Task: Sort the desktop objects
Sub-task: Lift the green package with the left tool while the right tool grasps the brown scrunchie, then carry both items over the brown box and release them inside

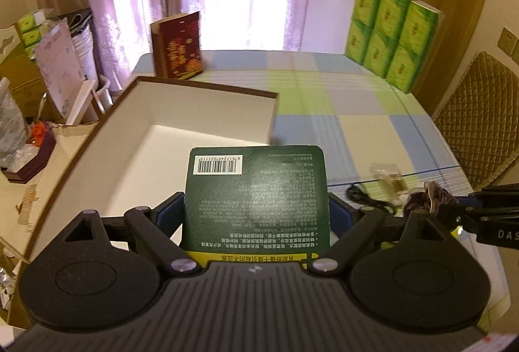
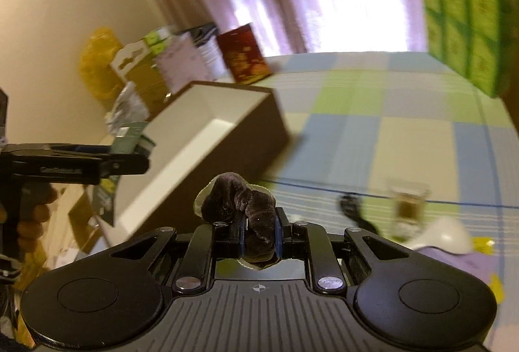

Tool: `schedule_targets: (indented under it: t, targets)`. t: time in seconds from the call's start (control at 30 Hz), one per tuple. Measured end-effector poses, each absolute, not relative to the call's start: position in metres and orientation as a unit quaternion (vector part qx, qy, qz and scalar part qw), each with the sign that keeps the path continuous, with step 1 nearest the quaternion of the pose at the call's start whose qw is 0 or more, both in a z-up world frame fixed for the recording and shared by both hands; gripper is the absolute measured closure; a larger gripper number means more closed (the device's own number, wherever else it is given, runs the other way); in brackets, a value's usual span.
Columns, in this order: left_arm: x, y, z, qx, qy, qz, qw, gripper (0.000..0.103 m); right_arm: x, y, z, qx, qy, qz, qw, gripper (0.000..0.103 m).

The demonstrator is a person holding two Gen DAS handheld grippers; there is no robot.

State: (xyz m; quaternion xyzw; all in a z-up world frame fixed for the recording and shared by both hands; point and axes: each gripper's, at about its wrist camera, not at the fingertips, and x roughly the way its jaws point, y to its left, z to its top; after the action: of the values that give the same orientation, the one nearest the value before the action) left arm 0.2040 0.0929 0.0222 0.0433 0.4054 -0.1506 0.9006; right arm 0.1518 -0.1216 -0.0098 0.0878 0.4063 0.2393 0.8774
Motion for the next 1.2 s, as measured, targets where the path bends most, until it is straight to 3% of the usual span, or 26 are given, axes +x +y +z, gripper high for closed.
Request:
schedule_targets:
  t: [0.63,1.2]
  targets:
    - [0.238,0.21,-0.003,0.082,0.431,-0.141,0.888,0.016,0.184,0.056,-0.022,-0.013,0.418,0.327,0.848,0.089]
    - [0.281,0.225,-0.055,0.138,0.475,-0.219,0.841,0.016,0.211,0.125,-0.08,-0.164,0.474,0.342,0.795,0.089]
